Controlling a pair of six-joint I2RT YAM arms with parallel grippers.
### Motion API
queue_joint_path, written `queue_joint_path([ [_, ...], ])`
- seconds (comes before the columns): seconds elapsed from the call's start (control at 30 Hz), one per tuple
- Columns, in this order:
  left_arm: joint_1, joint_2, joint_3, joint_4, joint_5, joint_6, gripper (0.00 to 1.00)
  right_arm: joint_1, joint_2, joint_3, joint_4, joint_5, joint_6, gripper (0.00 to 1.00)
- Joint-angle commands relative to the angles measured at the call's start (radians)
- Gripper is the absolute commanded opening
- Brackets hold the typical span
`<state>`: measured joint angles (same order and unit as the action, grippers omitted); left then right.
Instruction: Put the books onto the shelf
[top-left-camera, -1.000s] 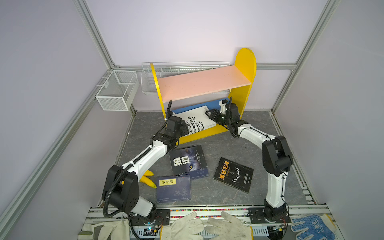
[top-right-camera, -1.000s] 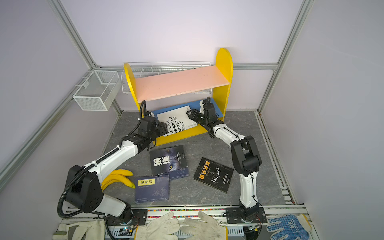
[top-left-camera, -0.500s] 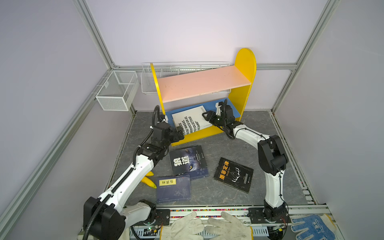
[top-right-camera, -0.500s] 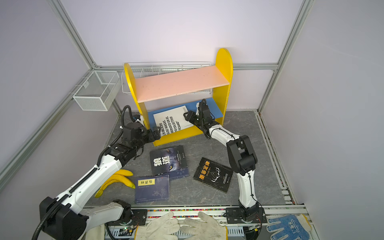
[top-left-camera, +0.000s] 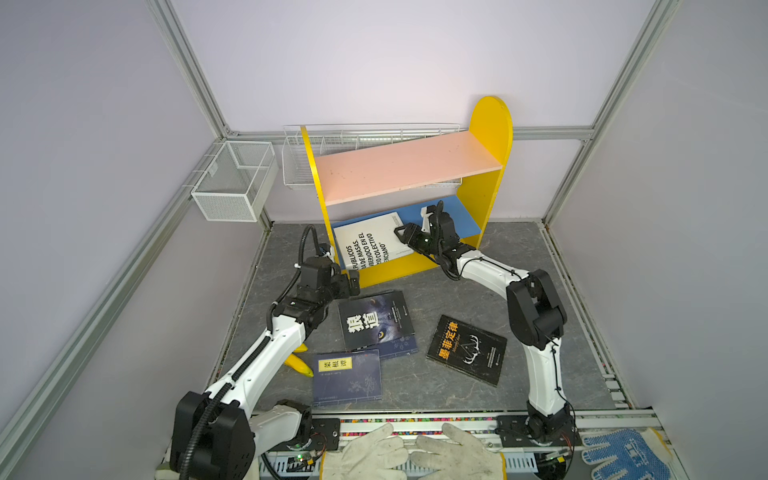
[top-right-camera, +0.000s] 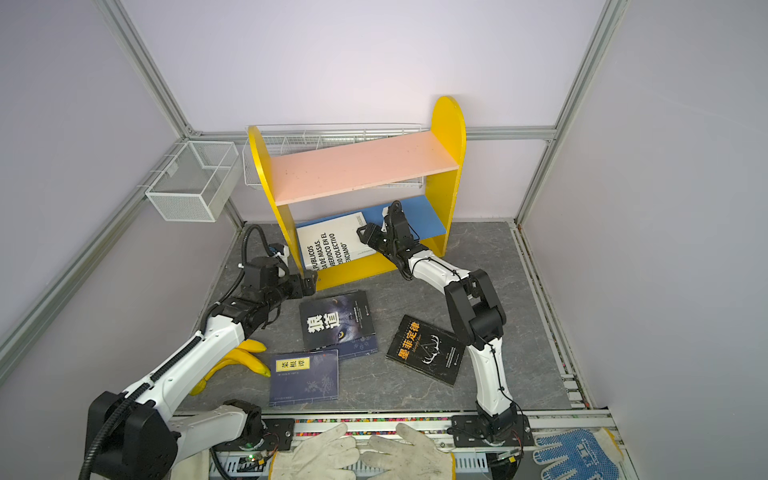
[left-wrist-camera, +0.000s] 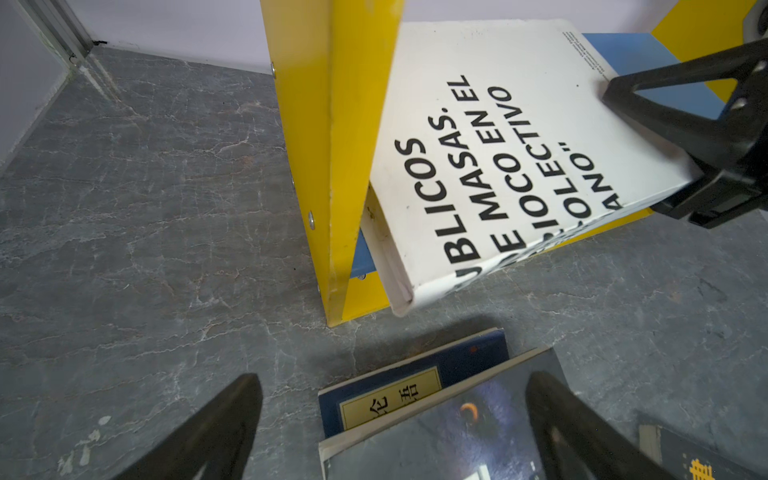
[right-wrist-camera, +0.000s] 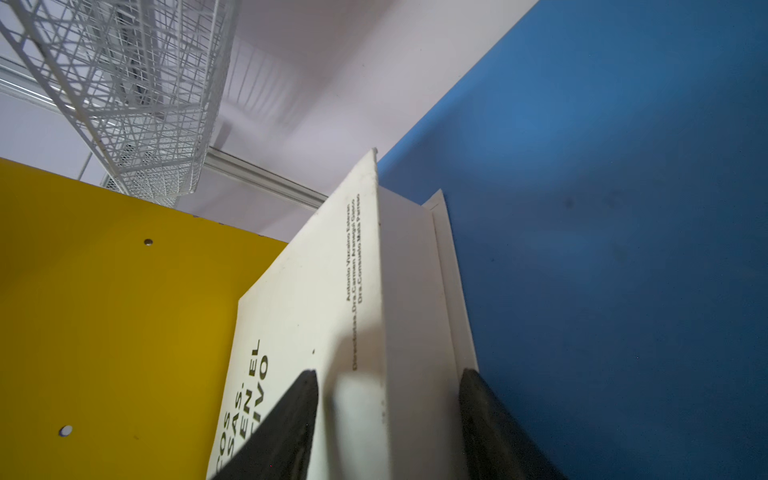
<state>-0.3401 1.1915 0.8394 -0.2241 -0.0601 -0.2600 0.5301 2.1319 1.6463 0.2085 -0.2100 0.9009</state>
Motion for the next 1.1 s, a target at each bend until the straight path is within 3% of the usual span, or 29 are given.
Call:
queue_joint_path([
  [0.0,0.016,0.042,-0.009,0.112,-0.005,0.017,1.0,0.005,0.028,0.029,0.046,-0.029,0.004,0.58],
  [0.23,0.034,0.128,0.017,0.169,-0.036,0.004,0.94,0.008,0.053,0.067,0.044,-0.052,-0.006,0.56],
  [0.6,0.102,0.139,-0.026,0.242,-0.036,-0.061,0.86,0.02,0.105,0.133,0.029,-0.079,-0.025,0.51],
  [1.07,0.103,-0.043,-0.089,0.194,0.03,-0.077,0.92,0.02,0.092,0.141,-0.005,-0.078,-0.06,0.52],
])
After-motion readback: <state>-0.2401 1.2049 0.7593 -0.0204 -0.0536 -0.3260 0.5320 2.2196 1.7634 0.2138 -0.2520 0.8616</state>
